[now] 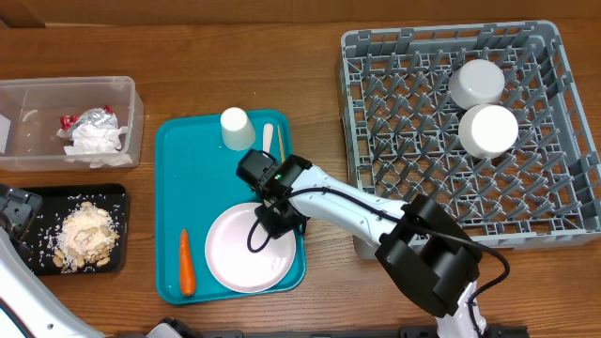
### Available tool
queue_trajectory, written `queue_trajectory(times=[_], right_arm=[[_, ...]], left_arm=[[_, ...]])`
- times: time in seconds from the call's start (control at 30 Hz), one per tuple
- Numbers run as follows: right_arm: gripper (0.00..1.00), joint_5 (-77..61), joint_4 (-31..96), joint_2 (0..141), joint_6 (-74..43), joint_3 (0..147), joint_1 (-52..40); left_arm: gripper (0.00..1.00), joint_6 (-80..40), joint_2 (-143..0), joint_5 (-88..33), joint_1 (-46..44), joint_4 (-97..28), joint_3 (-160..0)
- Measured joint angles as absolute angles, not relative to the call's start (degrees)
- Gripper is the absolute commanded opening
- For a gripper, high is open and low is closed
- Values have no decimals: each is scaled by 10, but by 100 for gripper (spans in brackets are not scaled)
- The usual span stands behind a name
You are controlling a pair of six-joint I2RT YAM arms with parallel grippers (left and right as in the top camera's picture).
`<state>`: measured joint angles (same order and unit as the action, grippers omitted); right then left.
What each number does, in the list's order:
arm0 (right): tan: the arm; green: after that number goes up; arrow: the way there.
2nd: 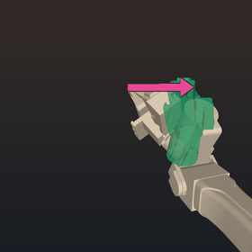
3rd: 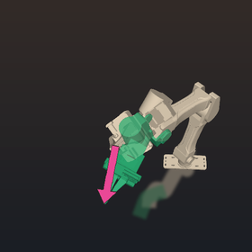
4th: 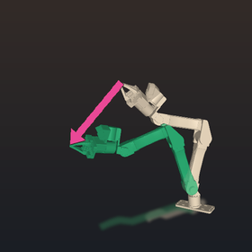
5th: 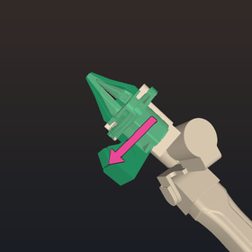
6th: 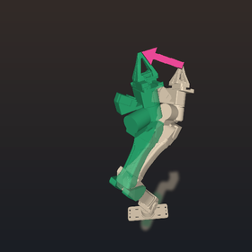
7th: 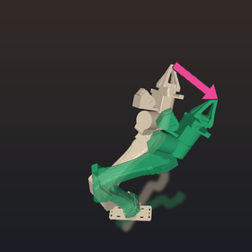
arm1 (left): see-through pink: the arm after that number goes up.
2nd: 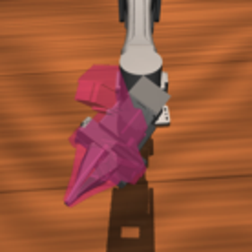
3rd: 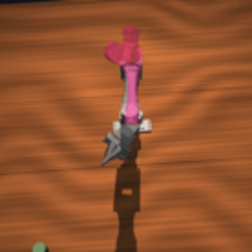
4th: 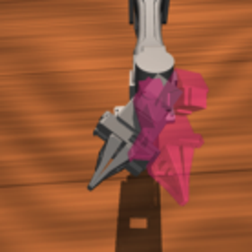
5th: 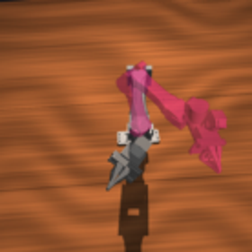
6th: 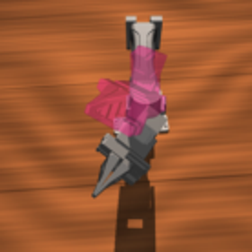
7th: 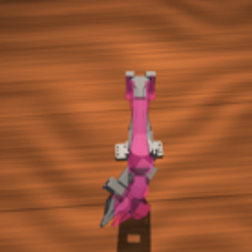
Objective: Sort waste into correct bins and load items into the dishwasher rack
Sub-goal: 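Lower the right gripper and close it on the plate's rim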
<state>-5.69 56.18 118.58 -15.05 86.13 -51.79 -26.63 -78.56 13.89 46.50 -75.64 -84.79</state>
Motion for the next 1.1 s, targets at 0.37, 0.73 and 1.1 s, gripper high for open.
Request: queue_trajectory(times=[0.37, 0.73, 1.1], right_arm=[[44, -55, 559, 1189, -150, 861, -518], [43, -55, 550, 1194, -157, 859, -518], [35, -55, 545, 1202, -166, 858, -518]], left_arm=[[100, -267, -786, 139, 465, -756, -848], [100, -266, -786, 139, 465, -756, -848], [100, -266, -786, 139, 465, -756, -848]])
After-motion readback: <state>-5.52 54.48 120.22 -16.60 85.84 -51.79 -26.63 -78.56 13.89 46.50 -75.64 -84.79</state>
